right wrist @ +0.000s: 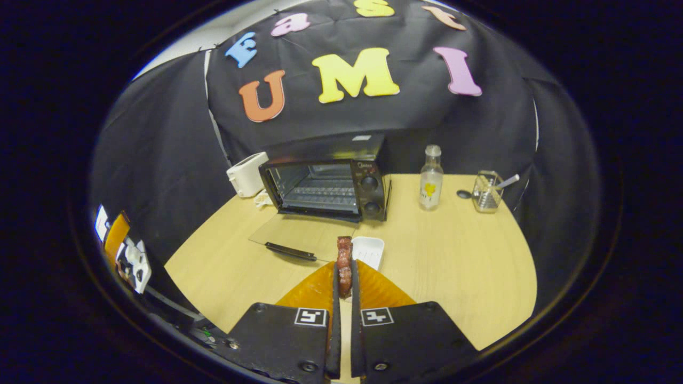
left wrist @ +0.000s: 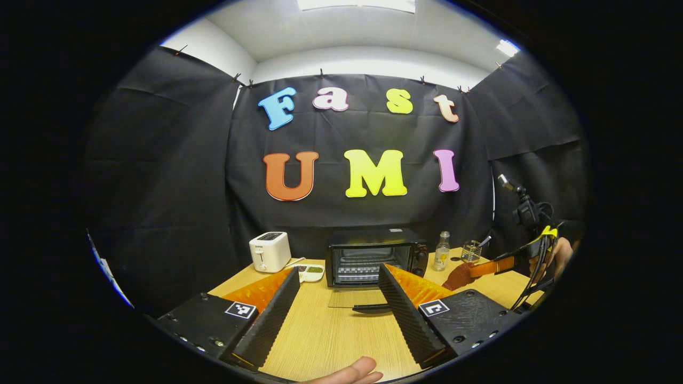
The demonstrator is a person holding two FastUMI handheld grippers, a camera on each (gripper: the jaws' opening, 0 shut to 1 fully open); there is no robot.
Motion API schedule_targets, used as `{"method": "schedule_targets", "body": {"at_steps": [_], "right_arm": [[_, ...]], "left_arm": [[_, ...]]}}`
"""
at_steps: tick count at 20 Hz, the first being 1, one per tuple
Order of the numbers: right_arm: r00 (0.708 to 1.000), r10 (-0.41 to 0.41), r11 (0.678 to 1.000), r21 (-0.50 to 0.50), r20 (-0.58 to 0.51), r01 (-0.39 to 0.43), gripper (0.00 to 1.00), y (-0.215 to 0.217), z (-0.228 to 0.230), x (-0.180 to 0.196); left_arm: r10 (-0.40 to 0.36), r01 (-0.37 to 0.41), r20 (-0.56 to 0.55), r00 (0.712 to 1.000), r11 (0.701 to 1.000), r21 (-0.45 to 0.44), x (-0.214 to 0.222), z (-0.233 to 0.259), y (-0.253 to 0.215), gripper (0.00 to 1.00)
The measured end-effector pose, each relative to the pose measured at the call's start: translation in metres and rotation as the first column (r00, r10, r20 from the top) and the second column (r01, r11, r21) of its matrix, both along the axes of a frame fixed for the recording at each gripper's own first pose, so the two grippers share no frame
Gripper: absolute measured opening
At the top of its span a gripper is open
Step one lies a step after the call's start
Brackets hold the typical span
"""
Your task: Open the electric oven with the left hand, put the food in, and close the electric oven.
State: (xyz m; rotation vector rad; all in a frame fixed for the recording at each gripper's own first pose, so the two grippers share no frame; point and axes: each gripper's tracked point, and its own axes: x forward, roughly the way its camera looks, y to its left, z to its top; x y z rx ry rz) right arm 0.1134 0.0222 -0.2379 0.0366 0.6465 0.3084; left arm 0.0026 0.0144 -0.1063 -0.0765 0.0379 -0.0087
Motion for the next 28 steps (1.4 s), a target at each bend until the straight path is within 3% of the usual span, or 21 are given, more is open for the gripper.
{"method": "schedule_targets", "body": {"at_steps": [4,9,15,18,22,28], "right_arm": [[0.989,0.014,0.997,-0.082,0.149,-0.002,0.1,0.027,0.04,-0.007],[0.957,0.046,0.987,-0.158,0.288,0.0,0.1,0.069,0.061,-0.01],[0.942,0.082,0.985,-0.17,0.324,-0.028,0.1,0.127,0.05,0.004],[0.956,0.071,0.992,-0.12,0.284,-0.038,0.1,0.15,0.034,0.023],[0.964,-0.01,0.999,-0.049,0.267,0.024,0.11,0.158,0.02,0.063],[0.971,-0.144,0.979,0.168,0.191,0.113,0.1,0.163,-0.003,0.108]], "left_arm": [[-0.002,0.003,0.012,1.0,0.999,-0.037,-0.007,0.0,0.013,0.95],[0.017,-0.017,0.014,1.0,1.0,-0.02,-0.006,-0.004,0.034,0.95],[0.027,-0.026,0.04,0.999,1.0,-0.011,0.002,0.003,0.054,0.94],[0.033,-0.033,0.051,0.998,0.999,-0.005,0.005,0.007,0.062,0.94],[0.039,-0.04,0.054,0.998,0.999,0.009,0.012,0.01,0.075,0.94],[0.068,-0.068,0.043,0.997,0.998,0.002,0.027,0.004,0.093,0.94]]}}
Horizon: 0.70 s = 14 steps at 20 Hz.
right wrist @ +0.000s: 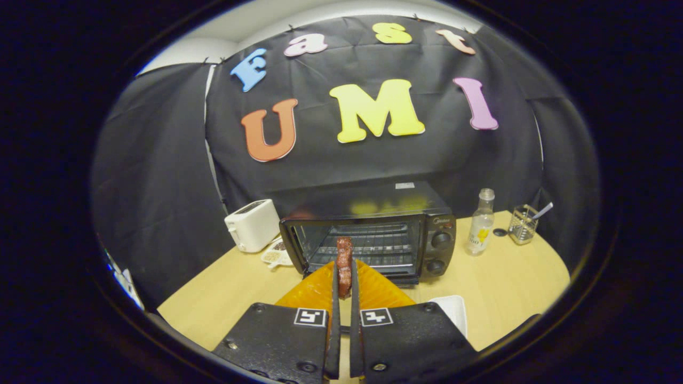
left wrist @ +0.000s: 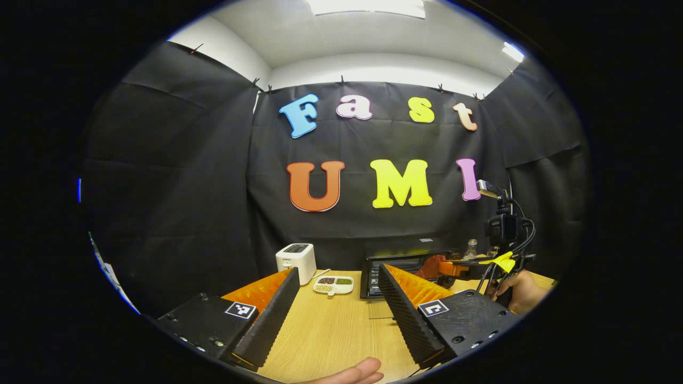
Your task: Open the electric oven with the left hand, put the food in, and close the electric oven.
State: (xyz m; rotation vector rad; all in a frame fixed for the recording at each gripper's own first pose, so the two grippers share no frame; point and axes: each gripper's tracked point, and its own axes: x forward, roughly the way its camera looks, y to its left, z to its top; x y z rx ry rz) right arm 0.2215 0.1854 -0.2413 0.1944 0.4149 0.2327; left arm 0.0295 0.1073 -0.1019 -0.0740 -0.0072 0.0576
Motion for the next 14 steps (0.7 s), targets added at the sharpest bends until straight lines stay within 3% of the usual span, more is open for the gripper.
{"method": "schedule_targets", "body": {"at_steps": [3,7,12,14], "right_arm": [[0.996,-0.058,0.989,0.135,-0.062,0.066,0.1,-0.007,-0.017,0.017],[0.983,-0.138,0.938,0.304,-0.119,0.168,0.1,-0.016,-0.04,0.048],[0.971,-0.17,0.828,0.51,-0.171,0.235,0.1,-0.007,-0.058,0.102],[0.967,-0.166,0.811,0.531,-0.192,0.245,0.1,0.007,-0.068,0.128]], "left_arm": [[0.01,-0.01,0.002,1.0,1.0,0.0,0.008,-0.004,0.005,0.94],[0.009,-0.009,0.0,1.0,1.0,0.003,0.02,-0.011,0.005,0.94],[0.018,-0.019,-0.025,1.0,0.999,-0.041,0.037,-0.024,0.012,0.94],[0.0,-0.002,-0.03,1.0,0.998,-0.066,0.042,-0.025,0.015,0.94]]}}
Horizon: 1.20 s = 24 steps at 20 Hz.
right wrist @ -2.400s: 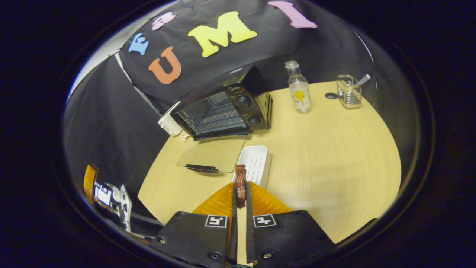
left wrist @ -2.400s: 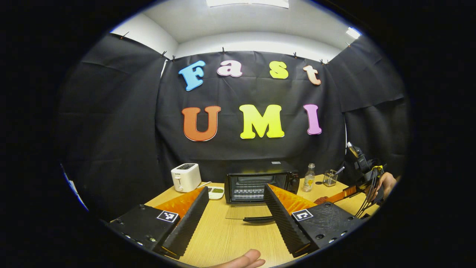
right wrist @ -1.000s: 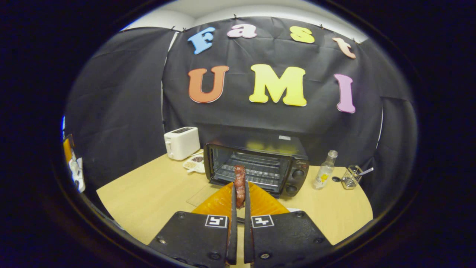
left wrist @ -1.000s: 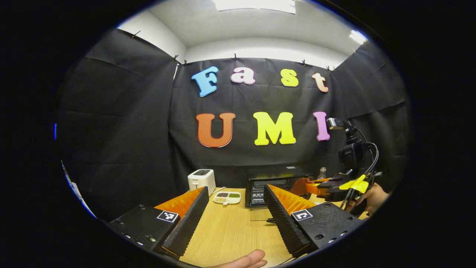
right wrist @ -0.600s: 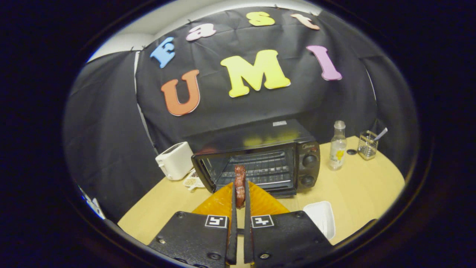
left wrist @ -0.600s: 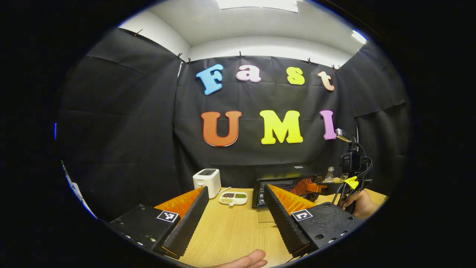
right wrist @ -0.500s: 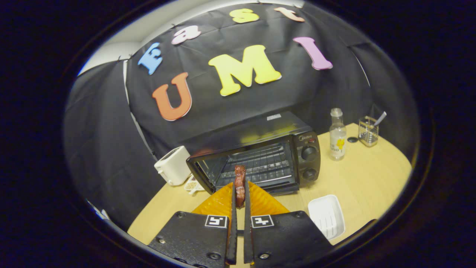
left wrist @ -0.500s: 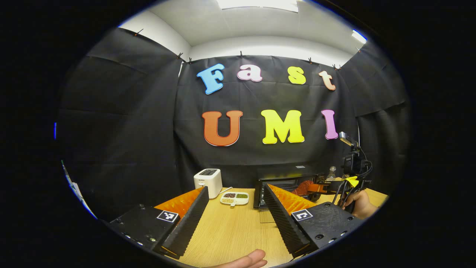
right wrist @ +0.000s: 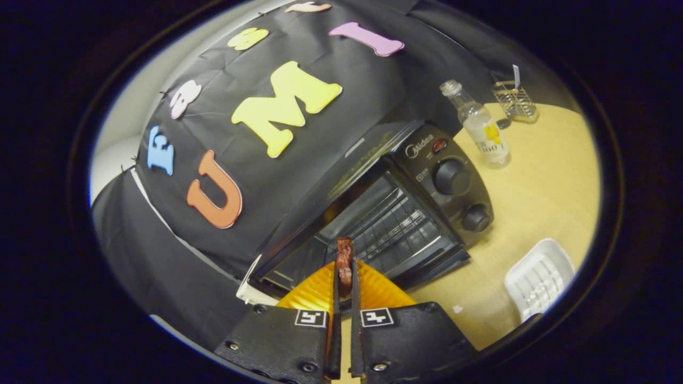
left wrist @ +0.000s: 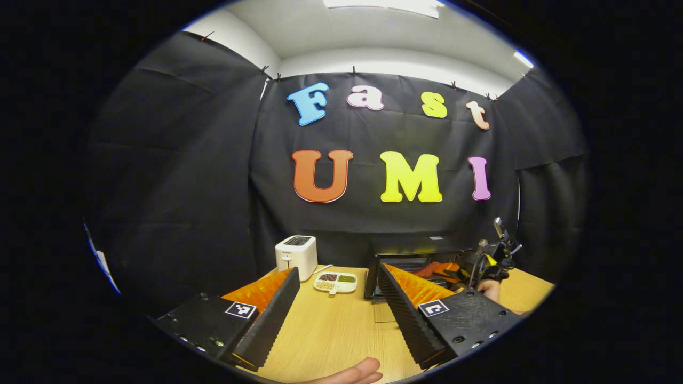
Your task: Open the electric oven with the left hand, put the food in, and close the electric oven.
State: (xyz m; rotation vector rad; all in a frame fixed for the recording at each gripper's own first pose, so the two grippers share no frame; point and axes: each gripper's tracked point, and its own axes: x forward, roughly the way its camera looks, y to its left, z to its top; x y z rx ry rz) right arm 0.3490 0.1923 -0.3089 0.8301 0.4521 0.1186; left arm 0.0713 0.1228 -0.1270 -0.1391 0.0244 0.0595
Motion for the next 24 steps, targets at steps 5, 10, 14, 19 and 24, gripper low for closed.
{"method": "schedule_targets", "body": {"at_steps": [5,10,14,19,24], "right_arm": [[0.999,-0.052,0.998,0.022,0.006,0.052,0.1,0.018,-0.019,0.056],[0.993,-0.115,0.993,0.011,-0.015,0.115,0.11,0.007,-0.041,0.084],[0.992,-0.128,0.992,-0.023,-0.023,0.127,0.13,0.01,-0.047,0.09],[0.987,-0.157,0.977,-0.148,-0.028,0.151,0.25,0.002,-0.049,0.087],[0.985,-0.168,0.958,-0.242,-0.048,0.152,0.38,-0.005,-0.055,0.077]], "left_arm": [[0.071,-0.071,-0.034,0.997,0.997,0.003,0.0,-0.005,0.032,0.95],[0.131,-0.131,-0.021,0.991,0.991,0.022,-0.019,0.005,0.054,0.94],[0.159,-0.158,-0.03,0.987,0.987,0.026,-0.034,0.003,0.066,0.92],[0.159,-0.159,-0.007,0.987,0.987,0.015,-0.043,0.014,0.064,0.92],[0.139,-0.139,-0.02,0.99,0.99,0.026,-0.051,0.014,0.056,0.92]]}}
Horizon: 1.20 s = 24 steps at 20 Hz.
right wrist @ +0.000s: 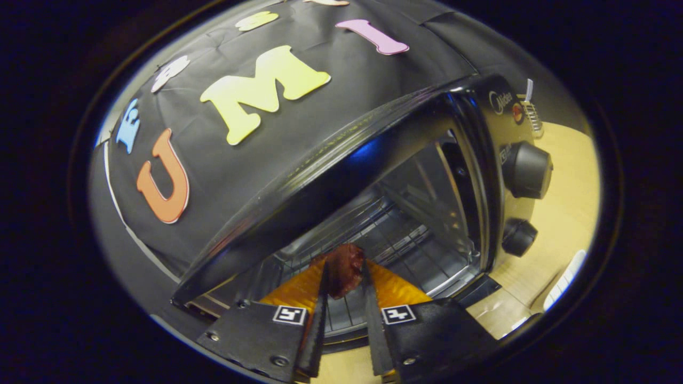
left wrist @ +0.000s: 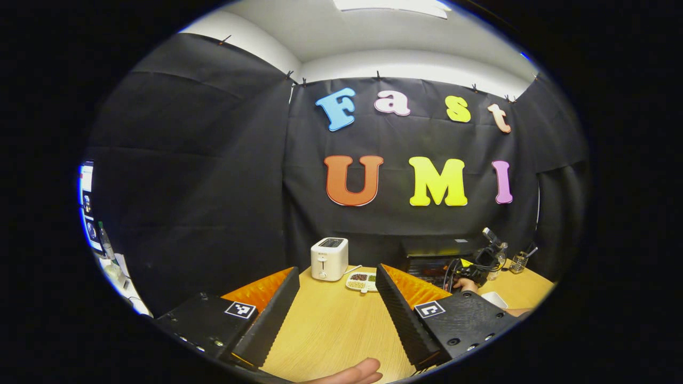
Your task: Open the electric oven with the left hand, put the food in, and close the electric oven.
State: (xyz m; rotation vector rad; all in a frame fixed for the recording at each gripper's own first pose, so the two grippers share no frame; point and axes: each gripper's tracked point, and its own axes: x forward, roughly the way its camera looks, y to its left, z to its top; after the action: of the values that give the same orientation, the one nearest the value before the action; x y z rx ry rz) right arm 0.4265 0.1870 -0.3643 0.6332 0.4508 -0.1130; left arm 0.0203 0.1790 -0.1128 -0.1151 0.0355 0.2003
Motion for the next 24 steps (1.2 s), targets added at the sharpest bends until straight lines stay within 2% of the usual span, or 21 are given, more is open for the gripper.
{"method": "schedule_targets", "body": {"at_steps": [1,3,7,9,10,15,20,22,23,24], "right_arm": [[1.0,0.004,0.999,-0.033,-0.008,-0.004,0.43,0.003,-0.003,-0.005],[0.998,0.064,0.993,-0.093,-0.023,-0.066,0.81,0.008,-0.002,-0.012],[0.989,0.147,0.974,-0.173,0.007,-0.143,0.85,0.022,0.011,-0.03],[0.983,0.184,0.965,-0.192,0.02,-0.176,0.95,0.026,0.022,-0.047],[0.978,0.206,0.959,-0.203,0.031,-0.196,0.96,0.027,0.029,-0.056],[0.943,0.316,0.922,-0.27,0.108,-0.278,0.97,0.026,0.068,-0.109],[0.917,0.354,0.908,-0.303,0.186,-0.289,0.98,0.001,0.124,-0.173],[0.909,0.355,0.903,-0.332,0.219,-0.272,0.96,-0.015,0.151,-0.199],[0.907,0.349,0.902,-0.347,0.235,-0.257,0.96,-0.024,0.166,-0.213],[0.902,0.348,0.898,-0.366,0.253,-0.244,1.0,-0.033,0.181,-0.227]], "left_arm": [[-0.007,0.007,-0.004,1.0,1.0,0.004,-0.002,0.001,-0.002,0.92],[-0.028,0.028,-0.014,1.0,1.0,0.0,-0.005,0.001,-0.01,0.92],[-0.035,0.035,-0.011,0.999,0.999,-0.01,-0.014,0.009,-0.016,0.92],[-0.043,0.043,-0.005,0.999,0.999,-0.008,-0.017,0.014,-0.022,0.92],[-0.046,0.046,-0.001,0.999,0.999,-0.005,-0.019,0.016,-0.023,0.92],[-0.055,0.055,0.001,0.998,0.998,-0.011,-0.027,0.024,-0.036,0.92],[-0.076,0.076,0.008,0.997,0.997,-0.02,-0.026,0.029,-0.053,0.93],[-0.113,0.114,0.018,0.993,0.993,-0.041,-0.022,0.033,-0.069,0.95],[-0.134,0.134,0.017,0.991,0.99,-0.046,-0.02,0.033,-0.077,0.84],[-0.15,0.15,0.019,0.989,0.988,-0.045,-0.017,0.034,-0.082,0.95]]}}
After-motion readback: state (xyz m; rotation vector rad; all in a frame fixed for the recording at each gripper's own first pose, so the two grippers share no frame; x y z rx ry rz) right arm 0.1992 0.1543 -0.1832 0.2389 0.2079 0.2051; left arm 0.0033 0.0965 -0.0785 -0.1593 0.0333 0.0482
